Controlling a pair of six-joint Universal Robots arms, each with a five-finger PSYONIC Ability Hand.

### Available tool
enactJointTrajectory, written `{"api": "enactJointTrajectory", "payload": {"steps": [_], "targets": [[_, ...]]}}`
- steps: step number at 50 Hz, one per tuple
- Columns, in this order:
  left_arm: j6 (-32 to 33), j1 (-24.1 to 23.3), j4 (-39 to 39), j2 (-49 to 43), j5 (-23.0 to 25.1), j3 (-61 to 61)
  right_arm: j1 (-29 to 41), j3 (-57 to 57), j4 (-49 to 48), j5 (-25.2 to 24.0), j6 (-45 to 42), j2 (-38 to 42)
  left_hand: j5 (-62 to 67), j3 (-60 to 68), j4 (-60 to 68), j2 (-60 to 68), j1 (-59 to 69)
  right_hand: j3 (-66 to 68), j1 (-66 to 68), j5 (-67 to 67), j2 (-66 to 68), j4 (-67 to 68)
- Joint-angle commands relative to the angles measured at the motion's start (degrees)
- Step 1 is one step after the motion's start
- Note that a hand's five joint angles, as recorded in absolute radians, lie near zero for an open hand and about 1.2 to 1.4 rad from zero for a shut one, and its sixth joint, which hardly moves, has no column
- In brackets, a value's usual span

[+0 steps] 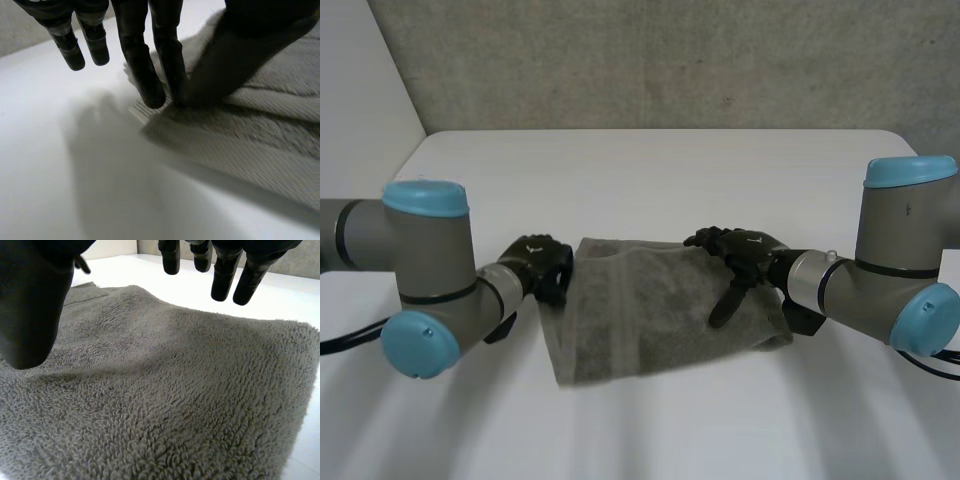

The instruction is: Fold the towel.

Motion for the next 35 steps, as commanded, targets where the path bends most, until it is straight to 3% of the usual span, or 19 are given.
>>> {"api": "enactJointTrajectory", "payload": {"steps": [1, 4, 21, 35], "targets": [[0.0, 1.0, -0.6, 1.7, 0.0, -3.5, 0.1, 0.0, 0.0, -0.1, 0.0, 0.0, -44.0, -2.2, -2.7, -43.6, -42.0, 0.5, -4.7, -3.6, -3.8, 1.6], [-0.1, 1.4, -0.6, 2.5, 0.0, -4.0, 0.1, 0.2, 0.0, 0.0, 0.0, 0.0, -48.9, -2.2, -2.7, -48.5, -46.9, 0.5, -4.6, -3.6, -3.6, 1.6], [-0.1, 2.7, -0.9, 2.6, -0.1, -5.5, 0.1, 0.8, 0.0, -0.1, 0.0, -0.2, -48.6, -2.2, -2.7, -48.2, -46.6, 0.5, -4.7, -3.6, -3.8, 1.6], [-0.1, 2.6, -6.5, 3.3, -0.2, -6.0, 0.2, 0.8, 0.0, -0.1, -0.1, -0.3, -45.3, -2.2, -2.7, -44.8, -43.3, 0.5, -4.7, -3.6, -3.8, 1.6]]}}
